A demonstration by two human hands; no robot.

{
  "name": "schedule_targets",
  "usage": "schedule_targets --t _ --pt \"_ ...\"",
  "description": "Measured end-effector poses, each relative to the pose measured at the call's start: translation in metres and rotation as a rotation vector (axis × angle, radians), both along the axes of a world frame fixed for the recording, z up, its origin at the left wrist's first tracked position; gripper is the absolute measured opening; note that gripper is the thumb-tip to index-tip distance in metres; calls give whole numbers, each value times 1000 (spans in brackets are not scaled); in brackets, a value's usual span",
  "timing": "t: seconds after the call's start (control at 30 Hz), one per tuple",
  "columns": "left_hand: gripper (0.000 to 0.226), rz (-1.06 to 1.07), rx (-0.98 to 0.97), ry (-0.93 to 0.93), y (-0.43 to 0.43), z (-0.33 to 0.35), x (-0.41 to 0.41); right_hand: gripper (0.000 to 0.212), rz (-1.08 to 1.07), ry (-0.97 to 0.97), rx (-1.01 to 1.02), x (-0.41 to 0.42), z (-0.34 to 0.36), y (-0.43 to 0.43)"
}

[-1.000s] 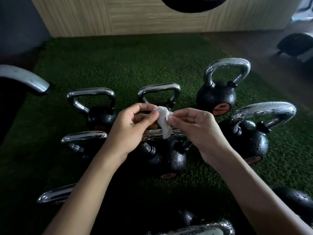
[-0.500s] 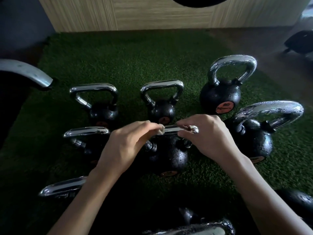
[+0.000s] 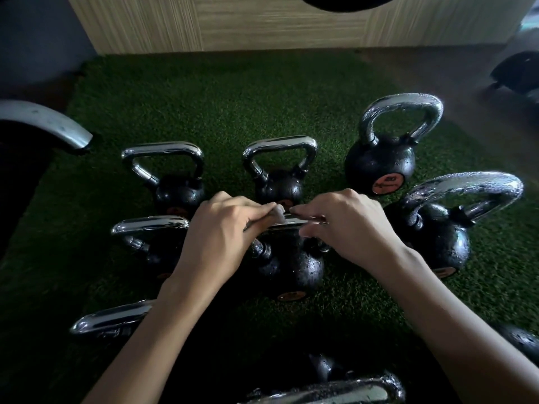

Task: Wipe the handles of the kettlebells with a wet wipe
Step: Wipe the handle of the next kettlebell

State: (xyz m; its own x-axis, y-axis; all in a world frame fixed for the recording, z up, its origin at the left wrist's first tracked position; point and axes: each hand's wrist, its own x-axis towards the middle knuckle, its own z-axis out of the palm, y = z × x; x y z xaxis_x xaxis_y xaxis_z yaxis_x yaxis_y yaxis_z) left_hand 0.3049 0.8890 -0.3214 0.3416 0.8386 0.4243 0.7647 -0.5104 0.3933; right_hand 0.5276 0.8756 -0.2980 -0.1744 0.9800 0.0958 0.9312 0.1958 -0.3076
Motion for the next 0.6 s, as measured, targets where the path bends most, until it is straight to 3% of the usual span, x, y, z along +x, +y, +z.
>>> schedule_targets --t 0.2,0.3,0.43,0.53,0.6 --pt "48 -73 -69 30 5 12 1 42 -32 10 39 27 -7 -13" --pt "29 -108 -47 13 5 22 21 40 -80 39 44 48 -11 -16" --pt "23 -181 -5 46 7 29 59 42 -182 65 44 74 -24 -21" --pt "33 -93 -32 -66 8 17 60 39 -242 51 70 84 -29 -26" --pt "34 5 -104 -267 4 3 53 38 -242 35 71 86 -29 -26"
